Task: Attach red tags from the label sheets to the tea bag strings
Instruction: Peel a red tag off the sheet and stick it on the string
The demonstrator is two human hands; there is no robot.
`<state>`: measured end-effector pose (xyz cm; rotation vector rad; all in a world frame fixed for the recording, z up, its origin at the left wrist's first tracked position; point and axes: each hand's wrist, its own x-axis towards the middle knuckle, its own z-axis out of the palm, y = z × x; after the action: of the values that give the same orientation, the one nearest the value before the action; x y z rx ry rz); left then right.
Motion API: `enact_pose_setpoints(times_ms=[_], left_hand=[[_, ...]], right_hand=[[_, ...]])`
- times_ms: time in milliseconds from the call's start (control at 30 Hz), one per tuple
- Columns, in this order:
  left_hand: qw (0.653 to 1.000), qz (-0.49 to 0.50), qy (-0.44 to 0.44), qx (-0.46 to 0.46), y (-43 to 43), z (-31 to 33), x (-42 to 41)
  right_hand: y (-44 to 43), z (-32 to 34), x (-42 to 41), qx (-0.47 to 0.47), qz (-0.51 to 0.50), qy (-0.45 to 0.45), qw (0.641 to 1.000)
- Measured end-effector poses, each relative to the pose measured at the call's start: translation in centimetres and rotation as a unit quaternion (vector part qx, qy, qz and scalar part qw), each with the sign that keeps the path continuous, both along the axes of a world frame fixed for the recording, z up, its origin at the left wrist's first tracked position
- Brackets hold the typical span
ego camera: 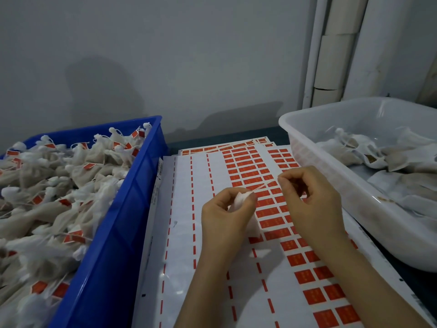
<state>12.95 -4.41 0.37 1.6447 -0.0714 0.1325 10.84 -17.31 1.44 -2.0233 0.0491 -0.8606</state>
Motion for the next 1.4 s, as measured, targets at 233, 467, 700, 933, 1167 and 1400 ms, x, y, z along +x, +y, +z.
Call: enact_pose_setpoints(times_ms=[233,467,700,933,1167,1400], left_hand=[[1.000,-0.023,-0.006,0.011,0.3,0.0,0.1],[0.999,-0.017,-0.038,0.034,0.4,0.3,0.1],[0.996,-0.021,-0.030,0.076,0.3,0.1,0.0],[0.998,-0.046,-0.023,0.042,0.3,0.4,-0.1],[0.962,0.038,-0.176,0.203,0.6,-0.2,0.0],[0.964,0.117,-0.115,0.211,0.1,-0.6,-0.1]], right_hand=[[0.2,-0.4,0.1,-0.016,0.004,0.013,1.000],[0.4,-0.1,0.0,-0.060,0.023,0.035,0.997],[0.5,0.0,-0.1,-0.043,0.012,0.025,0.999],[0.5,0.0,-0.3,-0.021,-0.008,-0.017,1.000],[1.3,-0.2,-0.6,-0.021,0.015,-0.025,0.999],[2.0,-0.3,-0.9,-0.040,0.058,-0.033,0.997]])
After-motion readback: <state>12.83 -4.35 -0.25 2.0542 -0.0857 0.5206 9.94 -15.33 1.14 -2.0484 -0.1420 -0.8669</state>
